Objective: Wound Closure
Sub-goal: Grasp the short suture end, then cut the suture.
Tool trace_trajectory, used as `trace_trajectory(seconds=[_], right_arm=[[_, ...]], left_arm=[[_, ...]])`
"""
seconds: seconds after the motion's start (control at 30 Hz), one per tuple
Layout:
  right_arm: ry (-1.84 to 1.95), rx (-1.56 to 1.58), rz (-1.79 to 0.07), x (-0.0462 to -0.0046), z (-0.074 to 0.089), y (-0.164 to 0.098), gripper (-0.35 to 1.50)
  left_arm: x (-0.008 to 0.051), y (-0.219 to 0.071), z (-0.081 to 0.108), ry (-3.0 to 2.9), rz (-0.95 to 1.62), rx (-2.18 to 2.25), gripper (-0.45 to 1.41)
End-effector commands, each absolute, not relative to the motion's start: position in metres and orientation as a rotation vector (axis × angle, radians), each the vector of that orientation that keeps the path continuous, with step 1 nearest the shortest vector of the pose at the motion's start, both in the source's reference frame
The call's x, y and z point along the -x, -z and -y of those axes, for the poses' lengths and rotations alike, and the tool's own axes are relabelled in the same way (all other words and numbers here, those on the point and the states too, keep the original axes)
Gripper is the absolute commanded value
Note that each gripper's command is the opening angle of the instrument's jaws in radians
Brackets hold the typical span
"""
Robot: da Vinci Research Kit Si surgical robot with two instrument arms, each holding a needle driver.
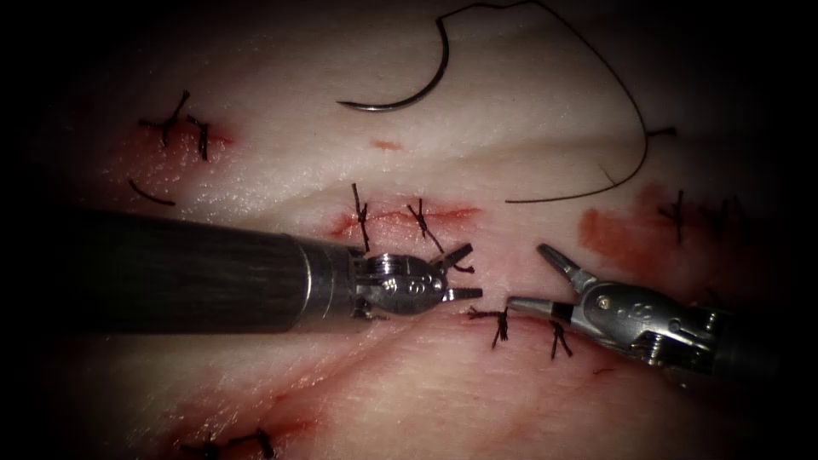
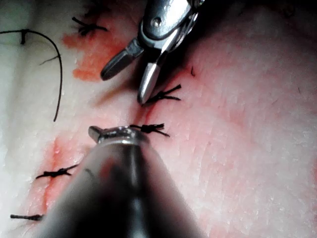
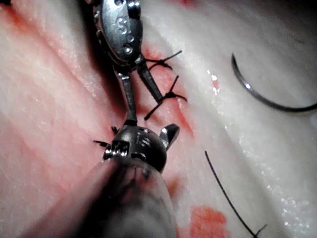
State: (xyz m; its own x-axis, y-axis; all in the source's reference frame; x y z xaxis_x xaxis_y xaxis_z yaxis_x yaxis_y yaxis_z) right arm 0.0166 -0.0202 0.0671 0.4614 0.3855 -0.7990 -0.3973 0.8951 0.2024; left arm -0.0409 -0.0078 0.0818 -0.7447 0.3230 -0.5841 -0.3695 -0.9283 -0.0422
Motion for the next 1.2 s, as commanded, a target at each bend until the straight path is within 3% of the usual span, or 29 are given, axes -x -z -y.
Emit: trace_trajectory(seconds=[0.03,0.43,0.47,0.5,0.53,0.57,0.73,0.83,0.9,1.2], right_arm=[[-0.481,0.016,-0.982,-0.0175,0.0198,-0.0673,1.16],[-0.482,0.016,-0.982,-0.0176,0.0198,-0.0672,1.16],[-0.482,0.016,-0.982,-0.0176,0.0198,-0.0672,1.14],[-0.482,0.016,-0.982,-0.0176,0.0198,-0.0672,1.14],[-0.482,0.017,-0.982,-0.0176,0.0198,-0.0672,1.14],[-0.483,0.017,-0.982,-0.0177,0.0198,-0.0673,1.14],[-0.481,0.016,-0.982,-0.0174,0.0196,-0.0675,1.11],[-0.476,0.014,-0.982,-0.0171,0.0196,-0.0677,0.94],[-0.471,0.003,-0.973,-0.0171,0.0195,-0.0678,0.93],[-0.351,-0.018,-1.125,-0.0177,0.0187,-0.0691,1.33]], left_arm=[[0.0415,-0.0826,0.0074,-2.637,-0.118,0.865,0.22],[0.0423,-0.0849,0.0070,-2.641,-0.149,0.853,0.12],[0.0423,-0.0848,0.0071,-2.646,-0.152,0.853,-0.12],[0.0423,-0.0848,0.0071,-2.646,-0.152,0.853,-0.12],[0.0423,-0.0847,0.0072,-2.646,-0.151,0.854,-0.38],[0.0421,-0.0844,0.0074,-2.651,-0.151,0.856,-0.45],[0.0416,-0.0835,0.0076,-2.663,-0.144,0.864,-0.45],[0.0411,-0.0830,0.0074,-2.666,-0.134,0.864,-0.45],[0.0406,-0.0828,0.0073,-2.667,-0.133,0.869,-0.45],[0.0377,-0.0825,0.0063,-2.693,-0.047,1.076,-0.45]])
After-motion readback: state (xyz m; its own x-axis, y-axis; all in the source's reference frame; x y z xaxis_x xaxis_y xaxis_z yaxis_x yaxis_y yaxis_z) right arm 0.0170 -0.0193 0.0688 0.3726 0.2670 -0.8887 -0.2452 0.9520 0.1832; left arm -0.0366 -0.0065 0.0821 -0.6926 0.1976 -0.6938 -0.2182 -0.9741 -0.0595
